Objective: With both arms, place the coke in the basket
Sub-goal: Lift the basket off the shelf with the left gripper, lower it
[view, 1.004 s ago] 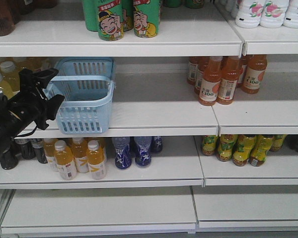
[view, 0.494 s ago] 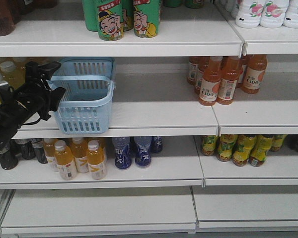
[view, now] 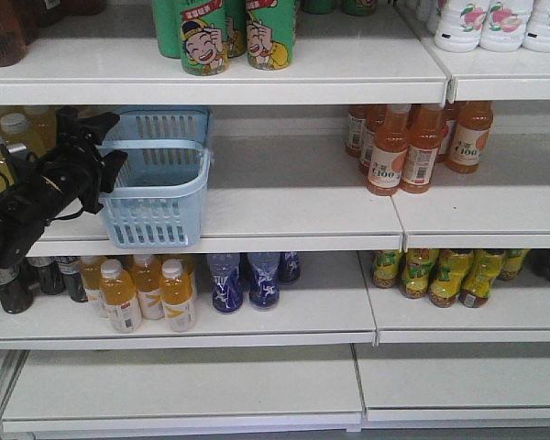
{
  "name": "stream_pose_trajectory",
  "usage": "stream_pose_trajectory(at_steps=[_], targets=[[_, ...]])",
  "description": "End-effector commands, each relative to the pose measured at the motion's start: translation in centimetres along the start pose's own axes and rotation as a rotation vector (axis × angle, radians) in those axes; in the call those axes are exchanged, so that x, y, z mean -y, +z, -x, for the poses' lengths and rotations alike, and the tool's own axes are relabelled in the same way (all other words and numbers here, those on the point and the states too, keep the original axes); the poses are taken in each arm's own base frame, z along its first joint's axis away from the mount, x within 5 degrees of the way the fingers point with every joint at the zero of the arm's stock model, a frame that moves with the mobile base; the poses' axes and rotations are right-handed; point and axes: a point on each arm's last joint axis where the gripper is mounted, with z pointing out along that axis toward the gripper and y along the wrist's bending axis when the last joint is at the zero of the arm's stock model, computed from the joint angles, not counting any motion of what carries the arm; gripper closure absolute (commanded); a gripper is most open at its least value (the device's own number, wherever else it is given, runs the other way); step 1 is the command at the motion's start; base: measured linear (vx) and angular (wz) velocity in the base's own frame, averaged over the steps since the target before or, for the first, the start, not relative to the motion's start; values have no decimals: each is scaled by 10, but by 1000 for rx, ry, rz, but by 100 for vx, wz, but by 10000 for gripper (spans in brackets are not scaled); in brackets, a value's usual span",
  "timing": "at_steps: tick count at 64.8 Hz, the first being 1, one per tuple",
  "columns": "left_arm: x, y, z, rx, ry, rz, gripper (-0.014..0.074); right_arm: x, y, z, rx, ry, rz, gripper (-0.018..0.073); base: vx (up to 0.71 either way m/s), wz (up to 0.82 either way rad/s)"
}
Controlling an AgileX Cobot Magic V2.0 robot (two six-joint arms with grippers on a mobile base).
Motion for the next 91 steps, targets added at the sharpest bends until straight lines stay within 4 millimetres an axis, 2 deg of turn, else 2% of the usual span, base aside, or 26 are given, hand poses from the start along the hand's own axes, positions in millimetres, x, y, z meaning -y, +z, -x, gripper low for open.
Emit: stream_pose_trajectory(at_steps=[1, 17, 29, 48, 61, 78, 91], targets=[[38, 0, -2, -7, 1, -137, 286, 0, -1, 3, 80, -12, 5, 564, 0, 0], [42, -1, -6, -45, 23, -178, 606, 0, -1, 3, 79, -12, 5, 564, 0, 0], [43, -3, -17, -167, 91, -211, 606, 0, -1, 3, 79, -12, 5, 564, 0, 0], [44, -11, -43, -472, 51, -227, 604, 0, -1, 3, 79, -12, 5, 564, 0, 0], [52, -20, -66, -665, 71, -330, 604, 0, -1, 3, 79, -12, 5, 564, 0, 0], [61, -32, -124, -943, 212, -285, 604, 0, -1, 3, 79, -12, 5, 564, 0, 0], [77, -49, -173, -1116, 286, -300, 604, 0, -1, 3, 79, -12, 5, 564, 0, 0]])
